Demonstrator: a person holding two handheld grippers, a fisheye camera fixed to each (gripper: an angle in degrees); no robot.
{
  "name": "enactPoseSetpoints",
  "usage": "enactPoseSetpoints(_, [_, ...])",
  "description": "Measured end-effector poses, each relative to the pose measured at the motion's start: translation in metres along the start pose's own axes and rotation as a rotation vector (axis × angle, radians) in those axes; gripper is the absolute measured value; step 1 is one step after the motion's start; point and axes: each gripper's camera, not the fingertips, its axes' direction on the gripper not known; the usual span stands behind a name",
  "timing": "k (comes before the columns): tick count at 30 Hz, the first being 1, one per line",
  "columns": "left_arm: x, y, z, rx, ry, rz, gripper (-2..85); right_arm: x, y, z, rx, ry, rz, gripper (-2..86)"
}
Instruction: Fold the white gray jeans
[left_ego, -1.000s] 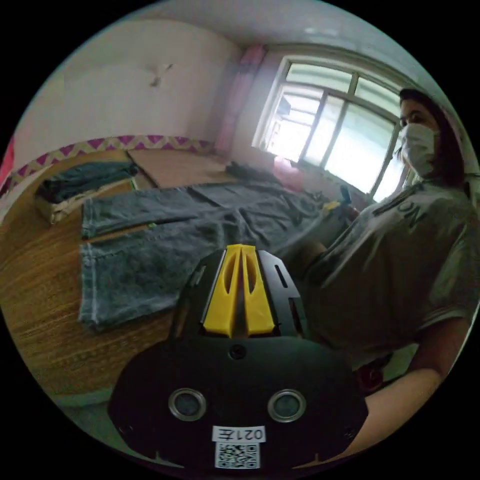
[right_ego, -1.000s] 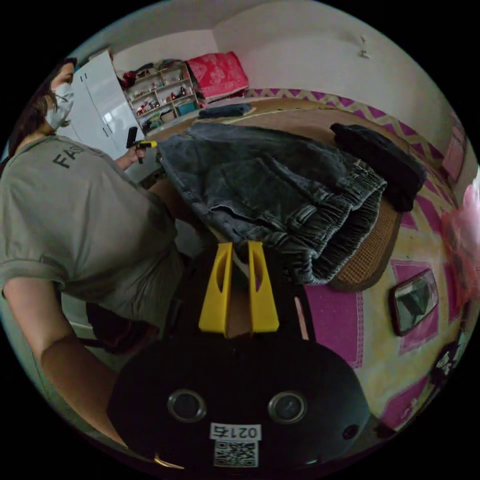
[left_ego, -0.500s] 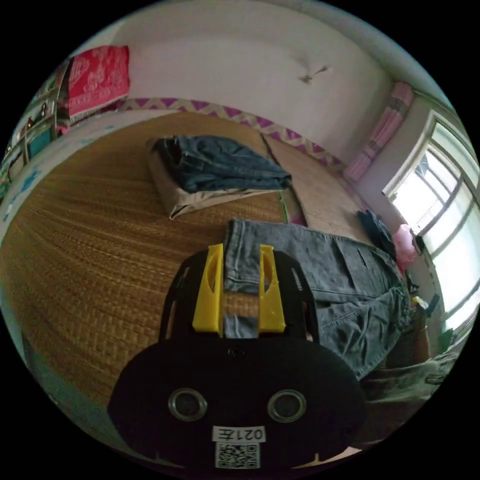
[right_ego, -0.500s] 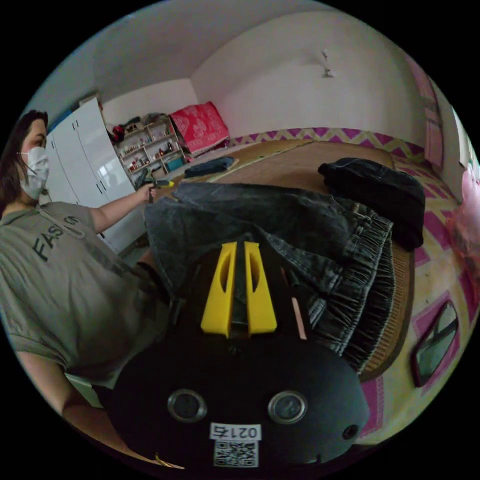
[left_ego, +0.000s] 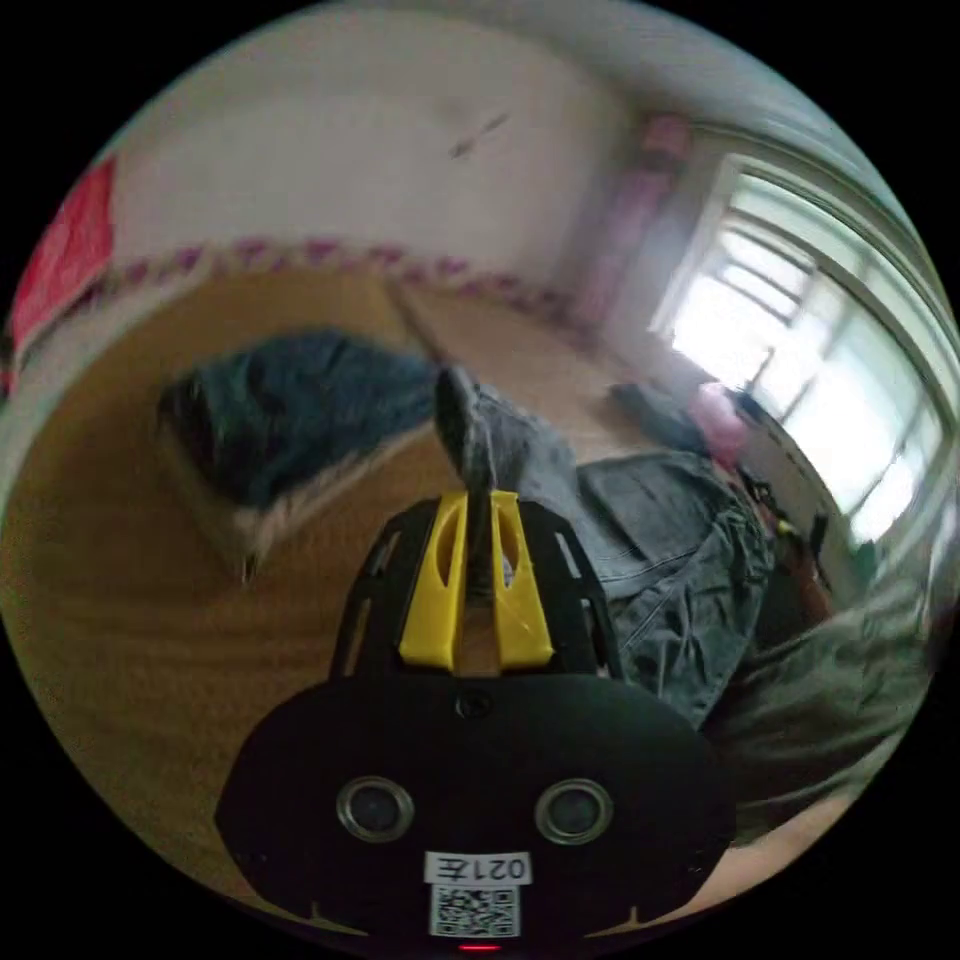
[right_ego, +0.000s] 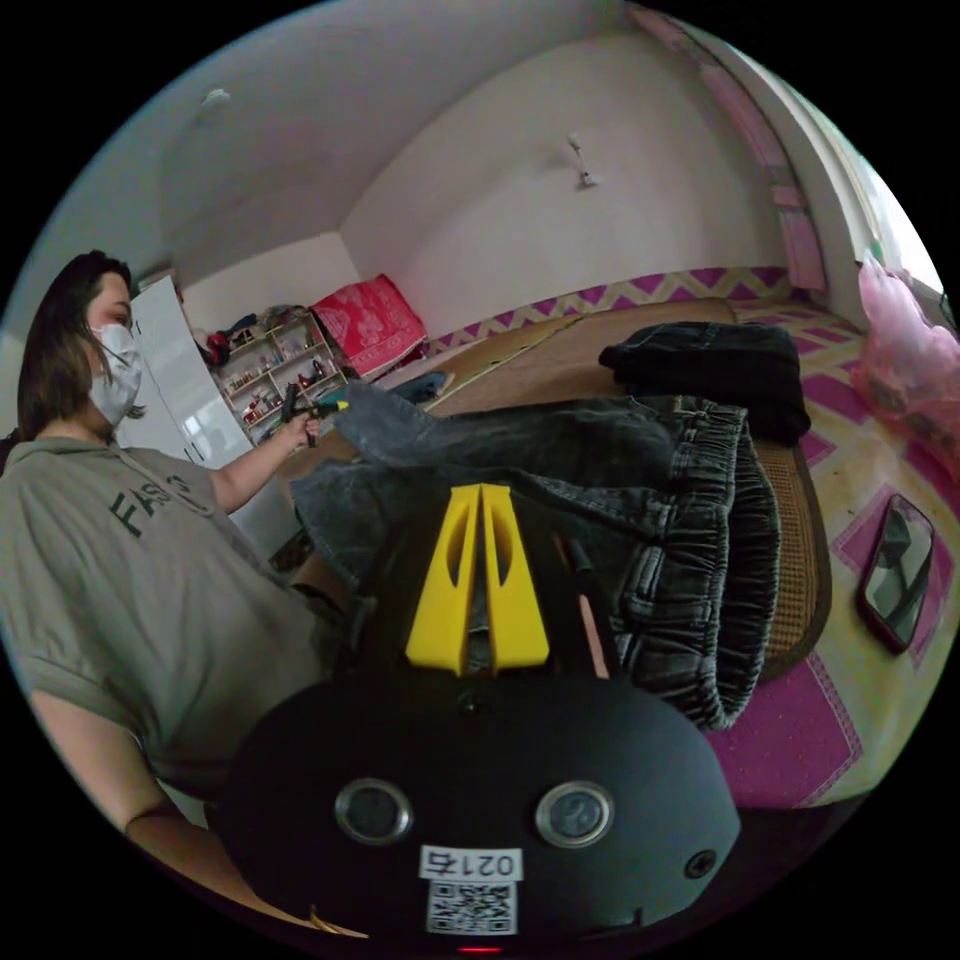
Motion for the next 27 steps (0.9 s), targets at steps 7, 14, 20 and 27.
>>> enactPoseSetpoints(7, [-0.066,0.047,0.018,-0.118,0.08,-0.326,3.8,0.004,-0.005,0.002,-0.053,-0.005,-0.006,-0.4])
enactPoseSetpoints(14, [-0.05,0.077,-0.043,-0.048,-0.137,-0.337,-0.6,0.01,-0.013,0.006,-0.114,0.061,-0.037,3.4])
enactPoseSetpoints(20, [0.039,0.129,-0.13,0.235,-0.191,-0.094,1.7,0.038,-0.007,-0.026,-0.07,0.318,0.059,6.5])
enactPoseSetpoints(27, [0.099,0.247,-0.154,0.198,-0.14,-0.165,2.9,0.09,0.038,-0.108,0.126,0.378,0.351,4.5])
